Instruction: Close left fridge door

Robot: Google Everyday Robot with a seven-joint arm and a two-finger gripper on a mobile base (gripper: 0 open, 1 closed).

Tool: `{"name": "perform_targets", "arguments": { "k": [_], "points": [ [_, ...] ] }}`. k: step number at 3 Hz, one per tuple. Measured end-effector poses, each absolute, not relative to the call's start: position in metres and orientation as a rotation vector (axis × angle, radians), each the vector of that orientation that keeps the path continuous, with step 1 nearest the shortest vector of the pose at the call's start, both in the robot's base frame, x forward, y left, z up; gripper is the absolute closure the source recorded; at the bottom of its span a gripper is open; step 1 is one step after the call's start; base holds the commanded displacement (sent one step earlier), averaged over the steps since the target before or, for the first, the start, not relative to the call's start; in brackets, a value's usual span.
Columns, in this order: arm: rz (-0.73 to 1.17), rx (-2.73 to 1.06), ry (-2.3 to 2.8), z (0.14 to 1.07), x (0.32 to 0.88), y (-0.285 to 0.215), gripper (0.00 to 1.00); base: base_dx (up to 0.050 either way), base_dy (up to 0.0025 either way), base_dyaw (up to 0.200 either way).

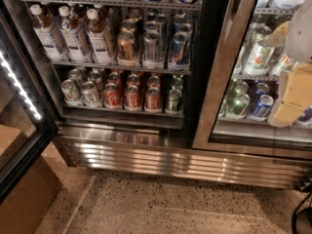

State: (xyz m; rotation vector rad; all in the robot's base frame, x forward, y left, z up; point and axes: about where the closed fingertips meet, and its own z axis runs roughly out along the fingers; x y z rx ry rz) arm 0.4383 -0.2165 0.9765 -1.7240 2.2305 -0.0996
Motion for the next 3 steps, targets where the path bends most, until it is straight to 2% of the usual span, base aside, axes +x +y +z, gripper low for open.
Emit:
{"name": "perform_targets", "arguments": {
  "k": [3],
  "points": [
    [-0.1,-1.724,2.23,0.9766,0.4383,-0.2164,0.0,-0.029,-0.00242,0.171]
  ]
}}
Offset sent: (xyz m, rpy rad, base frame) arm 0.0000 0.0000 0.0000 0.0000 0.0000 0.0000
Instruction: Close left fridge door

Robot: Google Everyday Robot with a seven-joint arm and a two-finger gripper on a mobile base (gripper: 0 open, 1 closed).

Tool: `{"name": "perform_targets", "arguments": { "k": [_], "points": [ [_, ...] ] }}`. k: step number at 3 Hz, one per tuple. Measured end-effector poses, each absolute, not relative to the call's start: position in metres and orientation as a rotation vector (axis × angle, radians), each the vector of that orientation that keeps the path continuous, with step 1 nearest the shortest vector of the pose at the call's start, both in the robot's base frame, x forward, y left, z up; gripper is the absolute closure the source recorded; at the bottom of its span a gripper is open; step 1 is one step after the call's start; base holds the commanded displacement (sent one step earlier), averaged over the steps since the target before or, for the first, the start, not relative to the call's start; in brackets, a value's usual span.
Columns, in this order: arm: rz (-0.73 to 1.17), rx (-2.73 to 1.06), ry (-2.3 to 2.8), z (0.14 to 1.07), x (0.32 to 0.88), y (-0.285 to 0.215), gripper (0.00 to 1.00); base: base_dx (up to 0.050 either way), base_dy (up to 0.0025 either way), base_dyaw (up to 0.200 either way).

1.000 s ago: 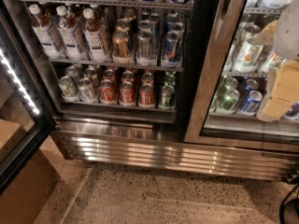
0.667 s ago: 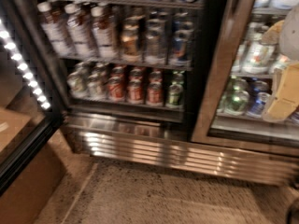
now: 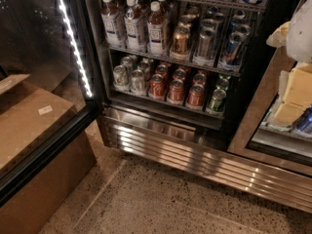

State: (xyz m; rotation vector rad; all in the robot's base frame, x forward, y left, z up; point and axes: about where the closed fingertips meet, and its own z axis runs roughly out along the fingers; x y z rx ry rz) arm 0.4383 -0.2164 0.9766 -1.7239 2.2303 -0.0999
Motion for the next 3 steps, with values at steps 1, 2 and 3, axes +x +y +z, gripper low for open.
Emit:
{"name": "perform_targets", "arguments": {
  "k": [1,2,3],
  "points": [
    [-0.1,-1.724,2.23,0.9766,0.4383,-0.2164,0.0,-0.024,-0.00211,0.176],
    [-0.1,-1.724,2.23,0.9766,0.4383,-0.2164,0.0,-0.033,-0.00249,0.15],
    [-0.1,-1.724,2.23,0.9766,0.4383,-0.2164,0.0,-0.029,-0.00225,0.161]
  ]
}}
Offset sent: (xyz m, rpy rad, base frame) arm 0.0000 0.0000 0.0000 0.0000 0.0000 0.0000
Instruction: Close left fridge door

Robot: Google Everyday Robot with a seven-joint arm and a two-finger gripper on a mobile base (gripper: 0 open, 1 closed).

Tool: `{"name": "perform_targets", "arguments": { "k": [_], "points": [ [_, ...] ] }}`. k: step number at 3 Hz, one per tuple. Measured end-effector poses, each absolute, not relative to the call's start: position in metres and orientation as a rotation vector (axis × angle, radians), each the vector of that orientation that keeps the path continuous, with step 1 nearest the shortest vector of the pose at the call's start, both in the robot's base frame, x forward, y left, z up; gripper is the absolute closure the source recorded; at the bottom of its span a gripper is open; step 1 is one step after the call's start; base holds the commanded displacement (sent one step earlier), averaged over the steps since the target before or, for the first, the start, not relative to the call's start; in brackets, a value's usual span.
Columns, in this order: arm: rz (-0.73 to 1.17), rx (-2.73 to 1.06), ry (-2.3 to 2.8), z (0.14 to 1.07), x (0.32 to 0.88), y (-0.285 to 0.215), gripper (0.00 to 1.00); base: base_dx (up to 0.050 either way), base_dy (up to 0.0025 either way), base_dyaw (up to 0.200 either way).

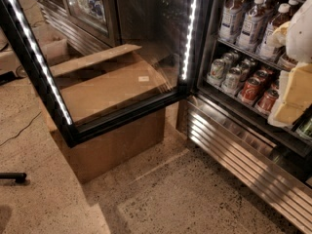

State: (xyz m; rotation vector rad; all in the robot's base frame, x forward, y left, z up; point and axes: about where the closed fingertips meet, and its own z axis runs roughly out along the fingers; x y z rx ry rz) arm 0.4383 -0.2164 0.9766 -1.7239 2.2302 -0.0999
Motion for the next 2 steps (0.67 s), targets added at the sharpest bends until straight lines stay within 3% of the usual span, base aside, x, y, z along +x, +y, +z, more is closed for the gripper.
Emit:
{"name": "perform_targets", "arguments": {
  "k": [1,2],
  "points": [
    [-0.1,-1.724,2.23,0.9766,0.4383,-0.2164,0.0,-0.045,0.00205,-0.087],
    [-0.1,-1.724,2.23,0.9766,0.4383,-0.2164,0.0,-0.032,-0.00247,0.152]
  ]
}}
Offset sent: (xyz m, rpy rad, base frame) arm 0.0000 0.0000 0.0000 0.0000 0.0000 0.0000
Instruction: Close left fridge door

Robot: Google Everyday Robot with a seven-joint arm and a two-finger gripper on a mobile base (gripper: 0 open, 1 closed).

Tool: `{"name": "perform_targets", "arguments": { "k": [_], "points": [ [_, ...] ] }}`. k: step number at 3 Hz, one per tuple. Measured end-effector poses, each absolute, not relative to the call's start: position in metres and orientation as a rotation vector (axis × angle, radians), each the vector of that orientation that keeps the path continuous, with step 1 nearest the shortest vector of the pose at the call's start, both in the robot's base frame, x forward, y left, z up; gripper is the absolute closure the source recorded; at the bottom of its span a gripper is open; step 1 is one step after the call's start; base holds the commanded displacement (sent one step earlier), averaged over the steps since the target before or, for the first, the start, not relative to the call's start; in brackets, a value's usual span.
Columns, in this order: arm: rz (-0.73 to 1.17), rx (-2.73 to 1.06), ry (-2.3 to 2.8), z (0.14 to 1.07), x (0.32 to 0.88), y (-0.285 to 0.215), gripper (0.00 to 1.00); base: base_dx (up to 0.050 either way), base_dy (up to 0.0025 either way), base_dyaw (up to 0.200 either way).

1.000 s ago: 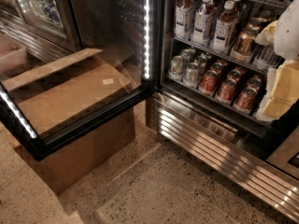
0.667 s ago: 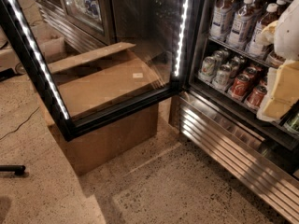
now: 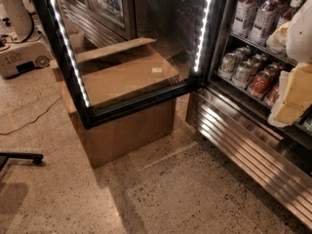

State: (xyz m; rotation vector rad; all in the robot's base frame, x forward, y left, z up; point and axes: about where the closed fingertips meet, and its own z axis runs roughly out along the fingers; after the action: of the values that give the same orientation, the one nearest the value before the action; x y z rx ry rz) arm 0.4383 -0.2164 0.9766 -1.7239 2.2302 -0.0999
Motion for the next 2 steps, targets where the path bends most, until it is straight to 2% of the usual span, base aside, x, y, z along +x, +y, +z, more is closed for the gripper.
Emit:
{"name": "perform_targets", "arguments": {
  "k": [1,2],
  "points": [
    [-0.1,-1.724,2.23,0.9766,0.4383,-0.2164,0.0,0.045,0.00198,0.088],
    [-0.1,-1.724,2.23,0.9766,0.4383,-0.2164,0.0,0.047,-0.00004,0.001]
  ]
}}
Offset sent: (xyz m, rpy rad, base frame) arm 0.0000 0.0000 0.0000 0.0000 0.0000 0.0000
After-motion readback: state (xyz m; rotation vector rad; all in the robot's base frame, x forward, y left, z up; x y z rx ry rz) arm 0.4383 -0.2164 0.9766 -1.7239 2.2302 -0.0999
